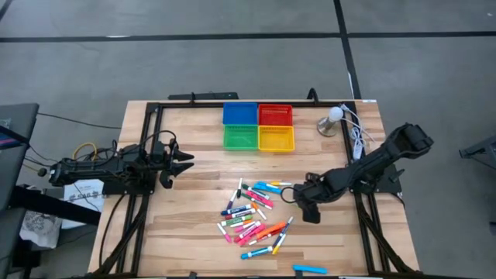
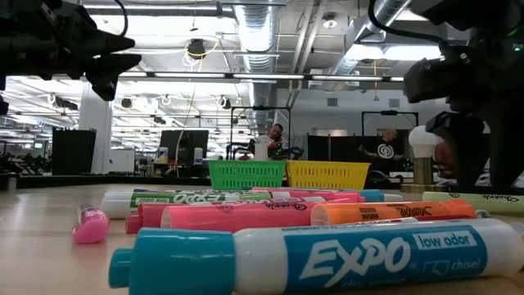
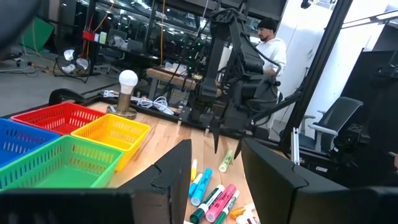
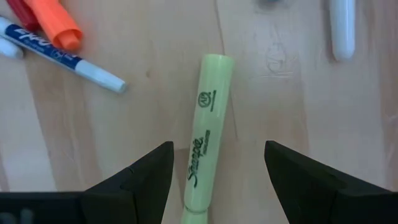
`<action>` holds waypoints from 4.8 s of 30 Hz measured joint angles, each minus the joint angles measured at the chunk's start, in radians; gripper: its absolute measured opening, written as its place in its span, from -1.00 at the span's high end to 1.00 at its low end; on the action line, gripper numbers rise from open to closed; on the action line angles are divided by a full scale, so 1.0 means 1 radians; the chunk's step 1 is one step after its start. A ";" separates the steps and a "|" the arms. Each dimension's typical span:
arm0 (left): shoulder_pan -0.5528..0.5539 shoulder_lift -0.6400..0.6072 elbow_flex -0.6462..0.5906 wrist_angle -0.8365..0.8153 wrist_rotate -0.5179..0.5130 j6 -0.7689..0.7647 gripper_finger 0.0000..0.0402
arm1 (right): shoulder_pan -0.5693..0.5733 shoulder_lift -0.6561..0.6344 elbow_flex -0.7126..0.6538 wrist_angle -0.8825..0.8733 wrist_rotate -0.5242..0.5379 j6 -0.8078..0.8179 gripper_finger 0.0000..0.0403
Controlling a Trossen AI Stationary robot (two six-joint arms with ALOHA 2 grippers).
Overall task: Pick & Place Markers
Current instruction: Put the light green marker in the red bin
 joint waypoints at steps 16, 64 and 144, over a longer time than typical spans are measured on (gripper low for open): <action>0.000 0.000 0.000 0.010 0.000 0.000 0.30 | 0.006 0.105 0.001 0.100 0.011 0.001 -0.08; 0.000 0.012 0.000 0.036 0.000 0.000 0.30 | -0.184 -0.501 0.002 0.699 -0.438 -0.033 0.76; 0.000 0.026 0.000 0.062 0.000 0.000 0.30 | -0.993 0.237 0.541 0.163 0.134 -0.992 0.75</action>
